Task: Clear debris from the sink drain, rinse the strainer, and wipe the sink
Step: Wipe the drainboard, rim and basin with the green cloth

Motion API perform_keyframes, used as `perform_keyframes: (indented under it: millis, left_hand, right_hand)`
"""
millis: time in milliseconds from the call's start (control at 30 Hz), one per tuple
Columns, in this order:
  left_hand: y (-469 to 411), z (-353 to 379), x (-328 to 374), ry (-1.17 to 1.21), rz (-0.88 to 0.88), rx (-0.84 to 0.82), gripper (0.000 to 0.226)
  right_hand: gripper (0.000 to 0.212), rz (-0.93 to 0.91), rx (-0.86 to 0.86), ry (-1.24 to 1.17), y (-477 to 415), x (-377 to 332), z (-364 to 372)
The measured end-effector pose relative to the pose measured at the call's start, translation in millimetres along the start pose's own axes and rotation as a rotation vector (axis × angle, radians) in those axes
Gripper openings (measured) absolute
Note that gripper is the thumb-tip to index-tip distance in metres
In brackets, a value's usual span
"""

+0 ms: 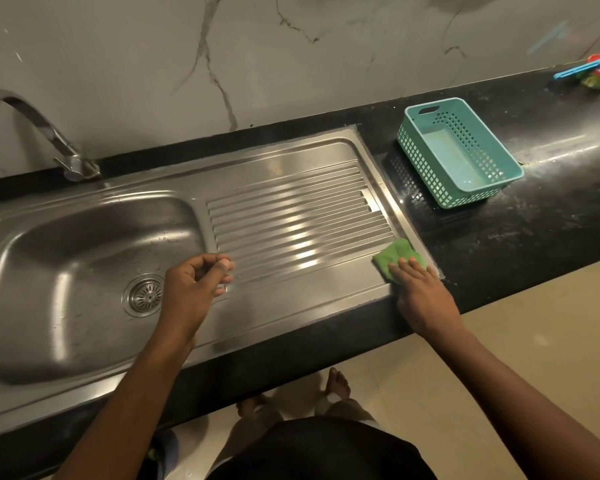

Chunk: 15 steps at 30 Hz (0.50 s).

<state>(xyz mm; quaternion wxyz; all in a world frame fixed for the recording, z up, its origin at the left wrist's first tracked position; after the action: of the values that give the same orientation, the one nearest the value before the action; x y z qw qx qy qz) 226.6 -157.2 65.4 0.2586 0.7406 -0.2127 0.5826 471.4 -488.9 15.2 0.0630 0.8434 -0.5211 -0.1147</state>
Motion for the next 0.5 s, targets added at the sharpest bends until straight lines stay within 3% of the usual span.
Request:
perform_keyframes:
  millis: [200,400,500]
  left_hand:
    - [-1,-2,-3,-0.013,-0.007,-0.022,0.011]
    - [-6,-4,2,-0.003,0.007,-0.02,0.009]
    - [-8,-11,4,-0.011,0.009,-0.005,0.01]
  right_hand:
    - [0.047,0.03,0.046,-0.011,40,-68,18]
    - [0.053,-0.397,-0.19,-0.09,113,-242,63]
    - [0.057,-0.536,-0.226,-0.085,126,-286,70]
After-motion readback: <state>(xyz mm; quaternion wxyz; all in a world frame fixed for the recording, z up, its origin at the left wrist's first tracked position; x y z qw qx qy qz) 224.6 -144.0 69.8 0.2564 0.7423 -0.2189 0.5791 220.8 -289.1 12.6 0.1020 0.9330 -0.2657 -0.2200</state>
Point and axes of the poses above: each hand's wrist, its own y-axis away from the middle knuckle, its own z-axis out of the palm, x = y × z, the point moved 6 cm from there along -y, towards the middle knuckle, and after that the axes turned 11 degrees about z, right-handed, at the moved point
